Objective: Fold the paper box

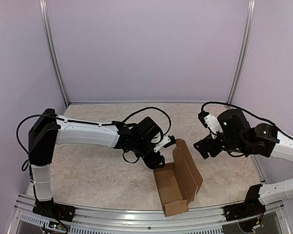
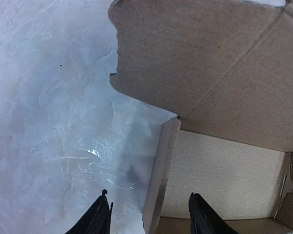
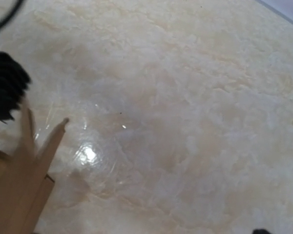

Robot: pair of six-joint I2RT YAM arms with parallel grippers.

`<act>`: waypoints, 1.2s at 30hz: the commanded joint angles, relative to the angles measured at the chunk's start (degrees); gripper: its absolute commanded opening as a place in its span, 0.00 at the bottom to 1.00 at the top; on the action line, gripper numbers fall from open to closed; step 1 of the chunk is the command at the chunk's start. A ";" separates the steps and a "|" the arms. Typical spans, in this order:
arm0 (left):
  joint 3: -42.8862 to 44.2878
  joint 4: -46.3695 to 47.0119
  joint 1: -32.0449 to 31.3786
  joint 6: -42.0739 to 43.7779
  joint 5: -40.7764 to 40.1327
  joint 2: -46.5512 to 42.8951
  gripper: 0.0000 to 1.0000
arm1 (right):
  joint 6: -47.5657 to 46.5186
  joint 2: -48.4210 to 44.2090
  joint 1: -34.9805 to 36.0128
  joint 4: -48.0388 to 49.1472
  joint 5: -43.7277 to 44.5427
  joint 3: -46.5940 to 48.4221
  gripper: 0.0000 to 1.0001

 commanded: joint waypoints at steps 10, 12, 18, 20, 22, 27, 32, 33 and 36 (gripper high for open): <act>5.92 -5.40 -0.88 1.13 1.79 6.44 0.39 | 2.03 -4.41 -0.69 4.03 0.48 -3.83 0.91; 6.32 -5.73 -1.05 1.13 1.69 7.02 0.36 | 2.15 -5.59 -0.72 4.74 0.73 -4.28 0.91; 6.90 -5.68 -1.18 1.04 1.07 8.09 0.30 | 2.71 -9.90 -0.65 6.74 -0.17 -5.43 0.90; 7.26 -5.74 -1.18 0.96 1.11 8.49 0.28 | 2.57 -10.52 -0.65 6.73 0.01 -5.47 0.90; 7.62 -5.88 -1.18 0.95 1.05 8.90 0.24 | 2.35 -10.86 -0.68 6.79 0.43 -5.59 0.90; 7.81 -6.11 -1.18 0.80 -0.28 9.33 0.11 | 2.85 -11.43 -0.67 7.64 0.24 -6.33 0.89; 6.81 -6.16 -1.18 -0.51 -3.36 8.71 0.00 | 2.73 -11.52 -0.71 9.95 -0.49 -7.80 0.89; 6.41 -6.08 -1.14 -1.21 -4.13 8.50 0.00 | 2.77 -11.79 -0.69 10.43 -0.54 -8.38 0.89; 4.43 -5.77 -1.18 -4.18 -6.85 7.08 0.00 | 3.34 -12.24 -0.67 11.78 -0.67 -9.13 0.89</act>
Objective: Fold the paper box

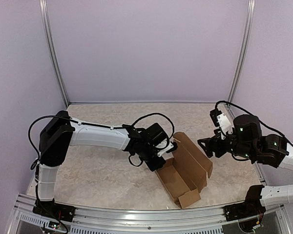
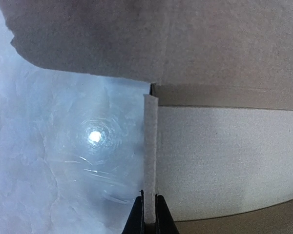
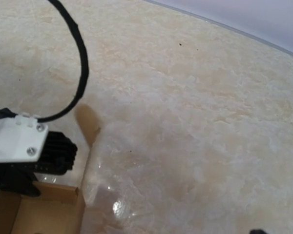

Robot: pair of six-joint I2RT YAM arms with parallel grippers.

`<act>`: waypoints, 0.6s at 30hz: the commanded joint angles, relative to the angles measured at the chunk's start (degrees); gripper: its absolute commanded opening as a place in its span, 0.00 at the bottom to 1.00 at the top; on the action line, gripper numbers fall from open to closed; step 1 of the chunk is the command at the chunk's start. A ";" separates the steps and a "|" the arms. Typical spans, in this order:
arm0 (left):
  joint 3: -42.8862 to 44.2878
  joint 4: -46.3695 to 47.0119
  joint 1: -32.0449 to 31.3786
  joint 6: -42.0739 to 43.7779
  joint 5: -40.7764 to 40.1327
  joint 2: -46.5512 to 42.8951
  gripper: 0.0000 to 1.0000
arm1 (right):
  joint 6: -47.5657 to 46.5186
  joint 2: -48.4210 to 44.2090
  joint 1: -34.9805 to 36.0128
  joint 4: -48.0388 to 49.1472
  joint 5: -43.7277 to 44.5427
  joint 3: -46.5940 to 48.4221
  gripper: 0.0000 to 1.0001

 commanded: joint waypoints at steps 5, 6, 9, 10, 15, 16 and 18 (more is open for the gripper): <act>-7.48 0.21 -0.29 -11.57 -10.71 -5.62 0.00 | 1.61 -0.30 -0.65 3.65 -0.82 -1.86 0.89; -8.92 0.46 -0.23 -13.47 -12.16 -7.23 0.00 | 1.80 -0.04 -0.65 3.90 -1.41 -1.97 0.89; -13.99 1.27 -0.22 -18.70 -15.33 -10.53 0.00 | 2.47 0.40 -0.60 4.93 -1.75 -2.62 0.89; -15.59 1.51 -0.14 -20.40 -16.38 -12.22 0.00 | 2.75 0.41 -0.63 5.20 -1.87 -2.88 0.89; -22.94 2.59 0.62 -29.76 -19.56 -17.71 0.00 | 4.78 0.65 -0.66 6.77 -4.13 -3.70 0.89; -24.46 2.94 0.92 -31.74 -19.88 -18.50 0.00 | 6.19 1.11 -0.63 6.66 -4.30 -3.53 0.89; -27.33 4.01 1.35 -35.49 -20.67 -20.86 0.00 | 8.38 2.04 -0.64 7.23 -5.29 -3.96 0.89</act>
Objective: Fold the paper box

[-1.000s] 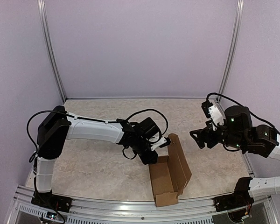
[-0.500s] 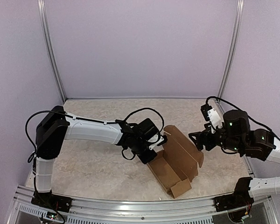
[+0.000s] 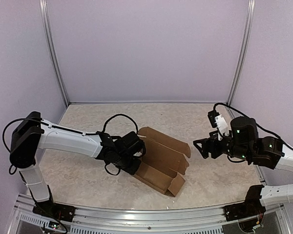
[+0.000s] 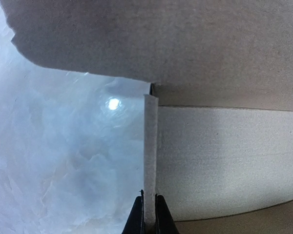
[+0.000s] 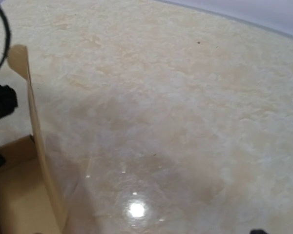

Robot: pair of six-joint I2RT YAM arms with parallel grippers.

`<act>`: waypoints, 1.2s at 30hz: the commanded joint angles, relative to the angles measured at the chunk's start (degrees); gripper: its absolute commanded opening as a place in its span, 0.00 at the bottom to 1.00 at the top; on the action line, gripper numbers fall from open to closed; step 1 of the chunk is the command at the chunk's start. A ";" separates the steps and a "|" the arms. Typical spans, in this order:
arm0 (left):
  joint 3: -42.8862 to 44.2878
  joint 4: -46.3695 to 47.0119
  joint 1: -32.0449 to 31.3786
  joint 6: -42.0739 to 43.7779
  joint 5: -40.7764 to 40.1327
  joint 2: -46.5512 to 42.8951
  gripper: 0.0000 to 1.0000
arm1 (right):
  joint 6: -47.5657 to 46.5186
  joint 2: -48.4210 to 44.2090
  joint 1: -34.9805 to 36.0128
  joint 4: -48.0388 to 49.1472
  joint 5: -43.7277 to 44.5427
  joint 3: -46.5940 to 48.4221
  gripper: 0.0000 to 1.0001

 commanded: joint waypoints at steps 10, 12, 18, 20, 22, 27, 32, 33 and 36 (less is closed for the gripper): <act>-8.10 -0.76 -0.96 -24.12 -10.82 -10.02 0.00 | 21.73 6.43 -0.41 18.97 -9.64 -12.21 0.73; -7.93 -0.64 -1.25 -25.12 -10.51 -9.68 0.00 | 25.15 8.22 -0.37 24.03 -11.38 -14.74 0.71; -7.40 -0.39 -1.74 -26.19 -10.46 -8.28 0.00 | 35.83 15.32 -0.08 38.56 -14.28 -19.85 0.65; -7.20 -0.09 -1.95 -26.40 -10.20 -7.93 0.00 | 38.32 17.87 0.59 42.66 -13.97 -20.83 0.64; -6.90 0.40 -2.21 -26.73 -9.73 -7.48 0.00 | 40.17 20.18 1.71 45.82 -12.61 -21.41 0.63; -7.08 1.10 -2.51 -27.77 -10.28 -7.20 0.00 | 44.92 25.49 4.37 53.95 -9.25 -23.22 0.62; -6.57 1.33 -2.70 -28.02 -10.59 -7.19 0.00 | 47.72 30.83 6.72 61.13 -7.54 -23.71 0.58; -6.52 1.40 -2.70 -28.04 -10.51 -7.05 0.00 | 48.11 31.69 7.13 62.34 -7.26 -23.71 0.57; -6.39 1.41 -2.92 -28.07 -10.55 -6.84 0.00 | 48.25 33.63 8.31 64.78 -6.68 -23.17 0.55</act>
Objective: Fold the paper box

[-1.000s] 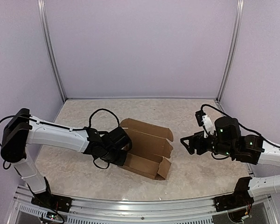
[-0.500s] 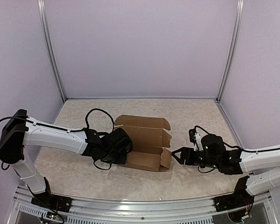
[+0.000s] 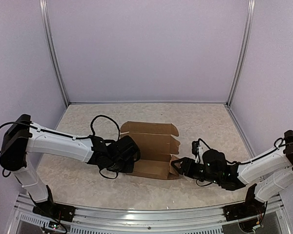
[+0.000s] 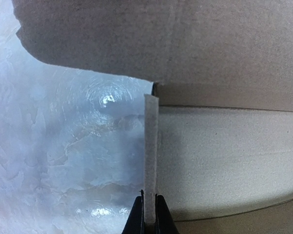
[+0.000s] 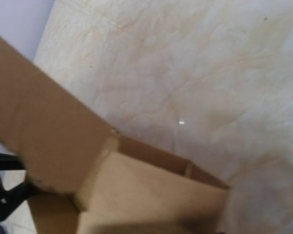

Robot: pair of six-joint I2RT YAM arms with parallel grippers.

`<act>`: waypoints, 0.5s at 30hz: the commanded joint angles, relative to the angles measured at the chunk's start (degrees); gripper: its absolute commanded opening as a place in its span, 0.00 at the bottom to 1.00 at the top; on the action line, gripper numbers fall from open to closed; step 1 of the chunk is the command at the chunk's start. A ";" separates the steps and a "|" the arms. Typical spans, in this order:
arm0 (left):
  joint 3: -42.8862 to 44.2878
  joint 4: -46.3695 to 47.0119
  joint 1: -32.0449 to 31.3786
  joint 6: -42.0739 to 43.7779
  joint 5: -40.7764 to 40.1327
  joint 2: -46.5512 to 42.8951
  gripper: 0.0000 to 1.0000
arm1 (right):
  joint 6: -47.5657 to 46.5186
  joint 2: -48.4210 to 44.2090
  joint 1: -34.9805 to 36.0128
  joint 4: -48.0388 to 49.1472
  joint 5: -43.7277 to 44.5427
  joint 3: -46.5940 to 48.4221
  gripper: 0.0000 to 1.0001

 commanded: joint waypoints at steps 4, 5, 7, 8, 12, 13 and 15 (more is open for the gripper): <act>1.57 1.01 -0.98 -0.86 -1.40 1.04 0.00 | 0.50 3.58 2.92 8.09 1.67 1.54 0.50; 1.59 1.04 -1.04 -0.79 -1.49 1.12 0.00 | 0.28 3.93 3.18 7.76 1.61 2.25 0.49; 1.80 1.02 -1.13 -0.78 -1.50 1.51 0.00 | 0.05 4.54 3.70 7.44 1.57 3.09 0.46; 1.85 0.99 -1.29 -0.76 -1.61 1.65 0.00 | -0.03 4.87 3.89 7.31 1.63 3.43 0.45; 2.49 0.42 -1.85 -0.80 -2.36 2.17 0.00 | -0.73 5.87 4.71 4.49 2.95 5.21 0.41; 2.62 0.29 -1.99 -0.82 -2.48 2.32 0.00 | -1.09 6.09 4.94 3.42 3.29 5.79 0.40; 2.81 0.11 -2.33 -0.78 -2.80 2.58 0.00 | -1.92 6.53 5.39 1.20 3.94 7.15 0.38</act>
